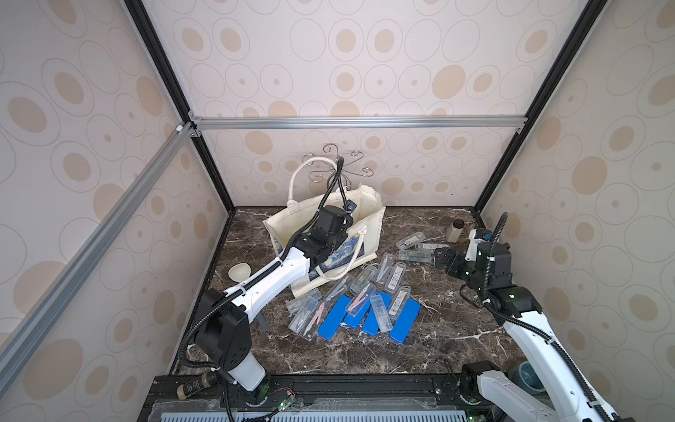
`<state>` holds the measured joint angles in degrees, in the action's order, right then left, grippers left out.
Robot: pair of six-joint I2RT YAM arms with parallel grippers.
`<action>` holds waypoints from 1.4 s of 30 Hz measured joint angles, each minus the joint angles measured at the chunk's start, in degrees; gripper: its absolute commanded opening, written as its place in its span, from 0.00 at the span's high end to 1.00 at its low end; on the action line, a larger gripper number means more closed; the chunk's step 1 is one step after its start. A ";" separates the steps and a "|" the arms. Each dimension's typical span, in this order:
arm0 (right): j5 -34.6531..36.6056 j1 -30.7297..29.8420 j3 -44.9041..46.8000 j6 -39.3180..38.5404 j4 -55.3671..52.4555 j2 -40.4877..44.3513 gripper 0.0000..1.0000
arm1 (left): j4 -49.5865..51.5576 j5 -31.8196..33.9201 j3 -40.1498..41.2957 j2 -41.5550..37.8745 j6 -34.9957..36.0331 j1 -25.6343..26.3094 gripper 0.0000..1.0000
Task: Put the compass set into the canvas bag
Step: Place the compass set in the canvas bag.
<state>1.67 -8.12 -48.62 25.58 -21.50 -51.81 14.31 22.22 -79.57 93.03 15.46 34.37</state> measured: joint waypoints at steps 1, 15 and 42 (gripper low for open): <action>0.00 0.00 0.11 0.02 0.00 0.00 0.00 | 0.24 0.52 -0.37 0.74 0.72 -0.07 0.92; -0.02 0.00 0.74 0.04 0.07 -0.07 0.00 | 10.14 2.69 -9.07 10.32 2.97 -0.24 0.77; -1.73 0.00 1.33 -1.38 -0.68 -2.51 0.00 | 8.31 -0.02 -9.07 4.87 -2.27 -0.31 0.31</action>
<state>-0.05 -8.12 -47.29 24.21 -22.17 -54.33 22.61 22.20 -88.64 97.91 13.19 34.06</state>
